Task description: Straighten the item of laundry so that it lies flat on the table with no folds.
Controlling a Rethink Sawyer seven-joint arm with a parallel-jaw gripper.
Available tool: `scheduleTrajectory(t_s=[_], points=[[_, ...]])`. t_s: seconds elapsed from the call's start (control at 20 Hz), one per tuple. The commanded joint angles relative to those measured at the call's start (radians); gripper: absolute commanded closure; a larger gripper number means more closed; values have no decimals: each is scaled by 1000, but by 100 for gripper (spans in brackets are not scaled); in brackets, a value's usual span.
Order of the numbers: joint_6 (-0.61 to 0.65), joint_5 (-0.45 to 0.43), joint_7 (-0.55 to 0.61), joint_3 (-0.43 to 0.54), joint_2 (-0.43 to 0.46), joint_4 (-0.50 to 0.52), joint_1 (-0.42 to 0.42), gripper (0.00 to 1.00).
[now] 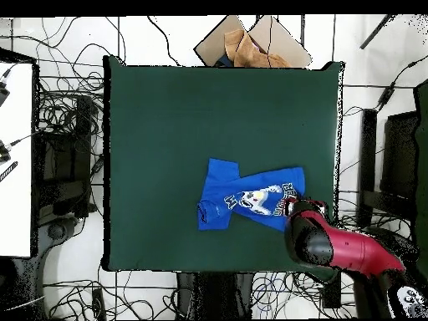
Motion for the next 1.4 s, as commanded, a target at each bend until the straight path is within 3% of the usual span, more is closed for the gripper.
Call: scheduleTrajectory(t_s=[0.05,0.4,0.7,0.9,1.05,1.2,1.4], points=[[133,-79,-131,173,-23,-79,-23,100],[145,-107,-126,275,-31,-108,-70,100],[270,-1,-33,266,-97,-128,37,100],[268,-21,-31,261,-65,-197,56,100],[262,-38,-74,300,-29,-232,21,100],[193,-66,-37,297,15,-159,-24,100],[97,-138,28,206,-6,22,-48,100]])
